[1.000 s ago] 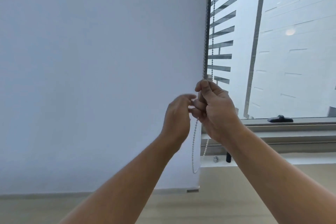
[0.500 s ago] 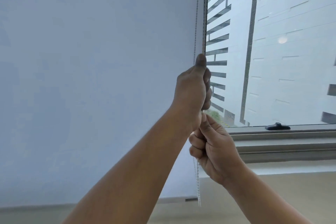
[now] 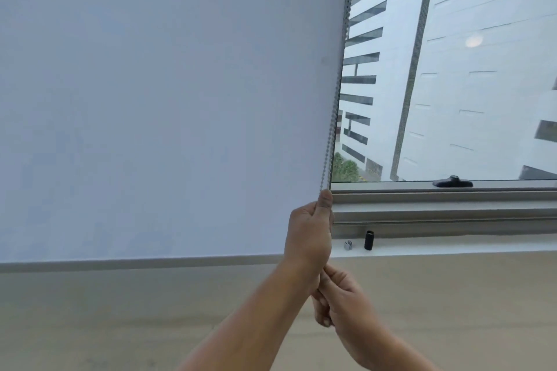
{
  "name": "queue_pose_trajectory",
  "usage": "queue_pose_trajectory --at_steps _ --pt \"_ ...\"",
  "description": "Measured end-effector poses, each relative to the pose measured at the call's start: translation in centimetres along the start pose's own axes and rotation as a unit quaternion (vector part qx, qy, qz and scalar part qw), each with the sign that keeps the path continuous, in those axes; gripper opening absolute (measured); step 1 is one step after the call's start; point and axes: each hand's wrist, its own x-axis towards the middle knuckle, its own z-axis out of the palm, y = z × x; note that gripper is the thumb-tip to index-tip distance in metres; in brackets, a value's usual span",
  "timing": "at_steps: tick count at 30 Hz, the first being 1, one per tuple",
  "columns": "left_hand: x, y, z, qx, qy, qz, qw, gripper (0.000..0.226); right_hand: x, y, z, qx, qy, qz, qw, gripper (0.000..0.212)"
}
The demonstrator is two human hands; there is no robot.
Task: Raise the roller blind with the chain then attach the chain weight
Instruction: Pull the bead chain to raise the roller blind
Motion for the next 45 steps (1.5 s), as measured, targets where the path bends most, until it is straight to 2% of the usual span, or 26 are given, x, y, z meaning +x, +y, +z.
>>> queue_pose_trajectory --at_steps 3,5,8,13,16,21,23,26,30,34,39,41,45 --pt "-0.3 0.2 -0.6 0.002 0.01 0.009 1.0 0.051 0.4 -2.2 -0.6 -0.1 -0.04 -0.022 0.994 0.011" --pt "-0.6 0.6 -0.8 -0.01 0.011 0.011 1.0 0.054 1.4 -4.6 -0.9 -0.128 -0.032 -0.055 0.99 0.02" --pt "-1.1 1.1 -0.5 -0.029 -0.002 0.009 1.0 0.062 3.1 -9.6 0.1 -0.044 0.006 -0.096 0.994 0.031" --pt "-1.2 0.8 0.3 0.011 0.009 0.028 1.0 0.053 4.4 -16.4 2.9 0.065 -0.027 -0.121 0.99 0.026" --pt "-0.9 1.0 0.1 0.033 0.004 0.092 0.995 0.056 4.9 -17.0 4.1 0.064 -0.001 -0.147 0.987 0.028" --pt "0.8 4.5 -0.6 0.022 -0.014 0.227 0.974 0.022 4.8 -16.0 4.4 0.082 0.004 -0.192 0.978 0.03" --pt "1.1 6.4 -0.4 -0.007 -0.01 0.245 0.969 0.027 4.7 -15.6 4.4 0.083 0.0 -0.201 0.976 0.029" --pt "1.9 9.6 0.4 -0.037 0.022 0.229 0.972 0.023 4.8 -15.2 4.5 0.067 -0.003 -0.202 0.977 0.026" --pt "2.8 12.1 1.8 -0.071 -0.004 0.18 0.981 0.048 4.8 -14.9 4.3 0.059 0.014 -0.213 0.975 0.026" --pt "2.5 11.5 2.7 -0.118 0.014 0.176 0.977 0.056 4.6 -14.1 3.9 0.053 0.028 -0.213 0.975 0.024" --pt "1.5 8.6 2.7 -0.115 0.018 0.143 0.983 0.059 3.5 -11.0 3.2 0.055 0.027 -0.183 0.981 0.033" --pt "1.0 6.0 2.6 -0.101 0.039 0.115 0.987 0.059 2.6 -8.9 3.0 0.067 0.031 -0.149 0.986 0.037" --pt "0.4 -0.6 1.7 -0.04 0.071 0.018 0.997 0.055 1.3 -3.2 2.3 0.082 0.068 -0.05 0.993 0.028"
